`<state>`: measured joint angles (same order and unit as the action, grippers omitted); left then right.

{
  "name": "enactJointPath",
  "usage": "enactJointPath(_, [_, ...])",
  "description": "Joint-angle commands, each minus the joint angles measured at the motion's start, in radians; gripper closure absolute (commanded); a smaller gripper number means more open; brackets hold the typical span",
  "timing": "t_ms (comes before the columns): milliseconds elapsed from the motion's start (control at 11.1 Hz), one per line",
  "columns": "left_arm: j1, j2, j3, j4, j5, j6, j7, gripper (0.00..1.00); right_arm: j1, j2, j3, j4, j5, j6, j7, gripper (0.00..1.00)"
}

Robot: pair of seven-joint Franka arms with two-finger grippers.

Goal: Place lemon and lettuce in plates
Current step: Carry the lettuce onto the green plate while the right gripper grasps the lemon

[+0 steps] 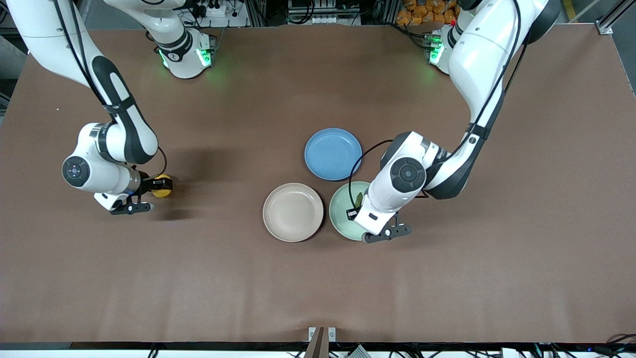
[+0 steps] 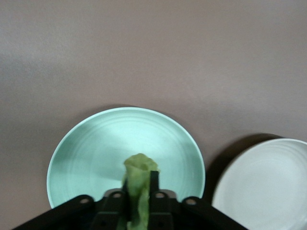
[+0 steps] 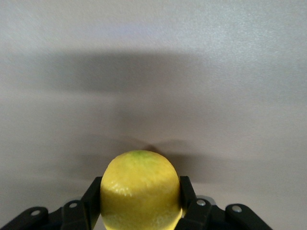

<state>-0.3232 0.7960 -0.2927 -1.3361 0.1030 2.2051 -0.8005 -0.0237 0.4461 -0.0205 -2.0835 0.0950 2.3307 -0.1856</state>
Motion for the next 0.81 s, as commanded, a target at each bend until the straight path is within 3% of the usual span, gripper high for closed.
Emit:
enactJointPath(0, [-0.008, 0.017, 0.010, 0.014, -0.009, 0.011, -0.003, 0.00, 0.020, -0.014, 0.005, 0.064, 0.118, -0.051, -0.002, 1.00])
enactJointPath(181, [-0.014, 0.014, 0.012, 0.014, -0.011, 0.011, -0.016, 0.00, 0.080, 0.014, 0.004, 0.126, 0.167, -0.059, 0.093, 1.00])
enactJointPath(452, [-0.013, 0.006, 0.017, 0.014, -0.006, 0.011, -0.020, 0.00, 0.204, 0.045, 0.004, 0.228, 0.167, -0.060, 0.361, 1.00])
enactJointPath(723, [-0.007, -0.009, 0.029, 0.014, 0.000, 0.001, -0.019, 0.00, 0.326, 0.146, 0.004, 0.405, 0.167, -0.060, 0.631, 1.00])
